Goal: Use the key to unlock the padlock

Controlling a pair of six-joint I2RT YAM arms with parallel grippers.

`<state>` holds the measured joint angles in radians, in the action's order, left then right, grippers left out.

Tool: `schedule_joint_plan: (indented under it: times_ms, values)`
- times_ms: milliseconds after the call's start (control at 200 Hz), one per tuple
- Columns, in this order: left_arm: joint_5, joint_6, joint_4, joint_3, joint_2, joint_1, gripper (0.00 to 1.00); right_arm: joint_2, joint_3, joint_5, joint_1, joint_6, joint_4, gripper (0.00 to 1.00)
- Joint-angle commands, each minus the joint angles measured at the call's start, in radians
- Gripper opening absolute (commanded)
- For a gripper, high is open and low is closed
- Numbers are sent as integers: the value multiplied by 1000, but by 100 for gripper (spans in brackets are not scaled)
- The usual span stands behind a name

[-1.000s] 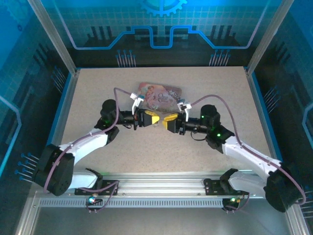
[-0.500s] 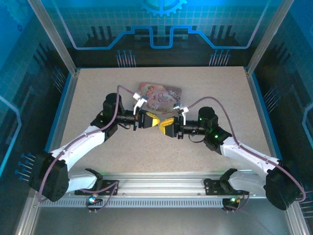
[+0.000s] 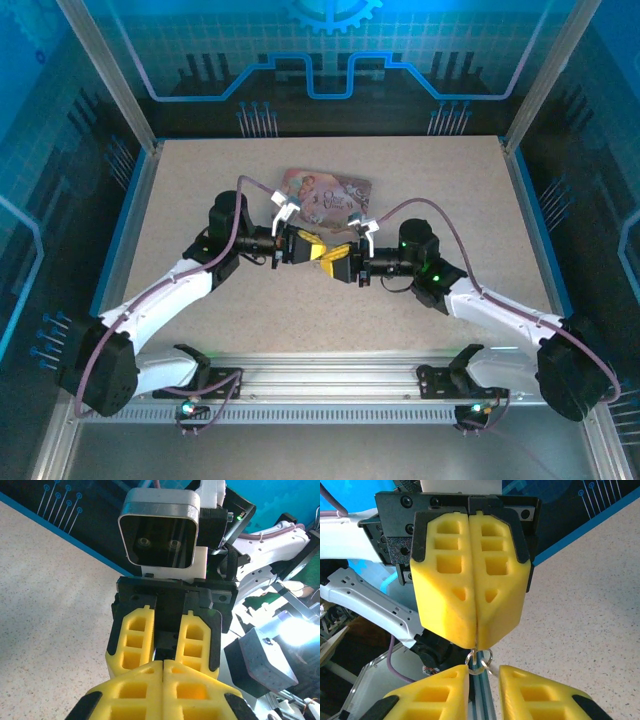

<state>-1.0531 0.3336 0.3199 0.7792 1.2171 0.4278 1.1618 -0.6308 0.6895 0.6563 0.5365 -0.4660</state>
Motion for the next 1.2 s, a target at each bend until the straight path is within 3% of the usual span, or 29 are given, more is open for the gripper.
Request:
schedule_joint_plan:
  times_ms: [0,270,440,670,740,875,965,1055,1195]
  values:
    - [-13,-2,19,16,-12,8,0,9,-40,12,12,14,-45,22]
    - [-10,-1,23,12,-7,8,0,6,-43,5,20,19,-45,18]
    - [-13,18,48,7,-5,10,0,11,-44,-4,20,7,-38,0]
    - [14,31,73,-4,1,22,0,9,-25,-39,20,13,-62,0]
    - [56,40,89,-15,-10,21,28,7,-14,-60,20,21,-79,0]
    - [153,52,87,-35,-49,17,45,1,13,-100,15,36,-106,0]
    - [198,78,78,-48,-77,-1,47,-8,30,-121,10,48,-130,0]
    - [186,159,183,-99,-94,-32,46,-20,41,-139,2,51,-137,0]
    - [135,228,283,-145,-83,-49,37,-25,48,-138,-6,60,-149,0]
